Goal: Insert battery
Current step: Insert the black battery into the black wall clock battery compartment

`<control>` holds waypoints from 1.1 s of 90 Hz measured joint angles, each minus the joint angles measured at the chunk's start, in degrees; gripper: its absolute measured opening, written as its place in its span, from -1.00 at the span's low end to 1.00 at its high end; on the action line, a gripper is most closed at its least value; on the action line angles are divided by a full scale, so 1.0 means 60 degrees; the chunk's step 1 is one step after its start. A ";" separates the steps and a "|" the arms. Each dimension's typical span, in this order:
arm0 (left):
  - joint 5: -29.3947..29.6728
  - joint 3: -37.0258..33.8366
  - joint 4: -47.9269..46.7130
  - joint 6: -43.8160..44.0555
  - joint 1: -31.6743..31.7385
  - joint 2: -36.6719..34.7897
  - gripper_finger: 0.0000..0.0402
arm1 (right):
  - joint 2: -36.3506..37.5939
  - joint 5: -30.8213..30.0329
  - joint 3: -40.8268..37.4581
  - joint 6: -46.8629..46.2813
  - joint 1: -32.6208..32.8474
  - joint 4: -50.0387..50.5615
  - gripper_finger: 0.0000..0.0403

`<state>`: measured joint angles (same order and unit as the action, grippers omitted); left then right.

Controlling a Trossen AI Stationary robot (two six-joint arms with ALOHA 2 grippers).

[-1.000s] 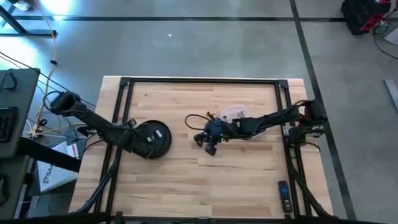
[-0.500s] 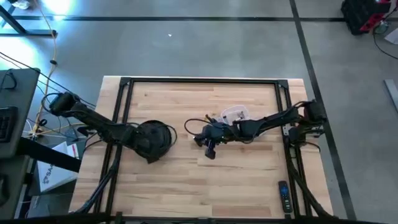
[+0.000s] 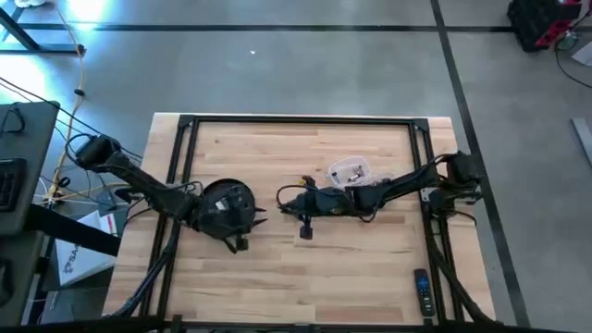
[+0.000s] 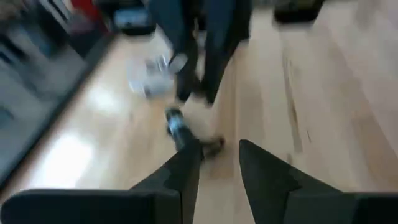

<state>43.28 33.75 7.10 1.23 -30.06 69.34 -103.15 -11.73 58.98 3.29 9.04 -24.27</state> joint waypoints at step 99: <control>-0.4880 -0.1572 0.6674 -0.3020 0.2855 0.0885 -0.67 | 0.0000 0.1452 -0.0004 0.2262 -0.0742 -0.0732 -0.94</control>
<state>14.00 24.32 47.14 -16.89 -12.94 74.65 -103.15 -3.01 58.96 16.86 4.58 -28.67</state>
